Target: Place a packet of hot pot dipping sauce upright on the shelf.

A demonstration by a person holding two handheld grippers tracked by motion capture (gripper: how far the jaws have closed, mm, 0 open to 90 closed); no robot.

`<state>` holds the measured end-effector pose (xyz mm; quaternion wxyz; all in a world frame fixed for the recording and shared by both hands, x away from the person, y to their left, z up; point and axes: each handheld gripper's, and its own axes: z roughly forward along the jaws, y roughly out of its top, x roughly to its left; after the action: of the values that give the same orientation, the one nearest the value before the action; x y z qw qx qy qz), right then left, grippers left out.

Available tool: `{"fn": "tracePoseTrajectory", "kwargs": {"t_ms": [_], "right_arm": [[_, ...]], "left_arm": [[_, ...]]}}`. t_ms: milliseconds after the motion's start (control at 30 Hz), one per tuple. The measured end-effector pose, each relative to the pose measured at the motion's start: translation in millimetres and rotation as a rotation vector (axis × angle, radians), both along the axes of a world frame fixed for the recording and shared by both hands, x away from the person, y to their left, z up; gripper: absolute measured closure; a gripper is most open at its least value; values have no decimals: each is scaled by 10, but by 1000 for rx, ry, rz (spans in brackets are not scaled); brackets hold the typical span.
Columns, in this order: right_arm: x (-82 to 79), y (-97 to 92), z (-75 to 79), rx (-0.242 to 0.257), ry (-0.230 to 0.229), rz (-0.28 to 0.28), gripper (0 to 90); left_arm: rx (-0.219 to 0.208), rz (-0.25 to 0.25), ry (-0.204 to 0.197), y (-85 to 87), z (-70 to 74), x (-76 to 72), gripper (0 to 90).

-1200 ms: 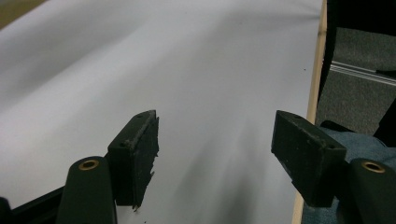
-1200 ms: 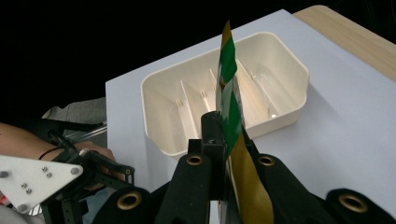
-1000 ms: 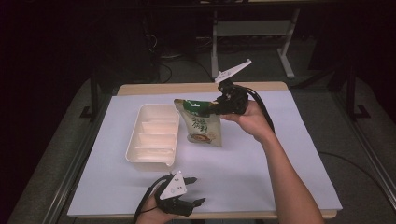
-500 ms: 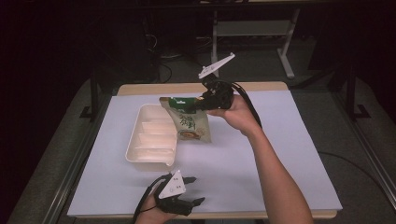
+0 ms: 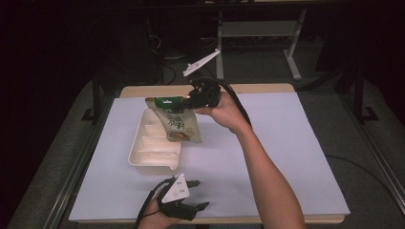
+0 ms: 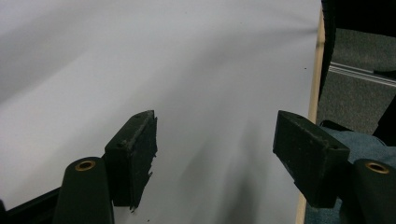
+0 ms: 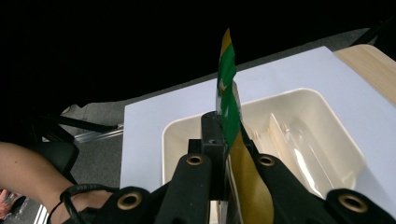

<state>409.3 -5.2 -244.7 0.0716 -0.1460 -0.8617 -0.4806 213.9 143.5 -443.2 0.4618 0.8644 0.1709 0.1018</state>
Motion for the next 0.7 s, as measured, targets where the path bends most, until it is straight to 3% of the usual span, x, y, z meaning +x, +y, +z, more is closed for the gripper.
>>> {"fn": "tracePoseTrajectory", "kwargs": {"t_ms": [367,700], "right_arm": [[20,316,-42,18,9,53,893],[90,501,-133,33,26,46,893]], "left_arm": [[1,2,0,19,0,11,296],[4,3,-4,19,-11,13,290]]}}
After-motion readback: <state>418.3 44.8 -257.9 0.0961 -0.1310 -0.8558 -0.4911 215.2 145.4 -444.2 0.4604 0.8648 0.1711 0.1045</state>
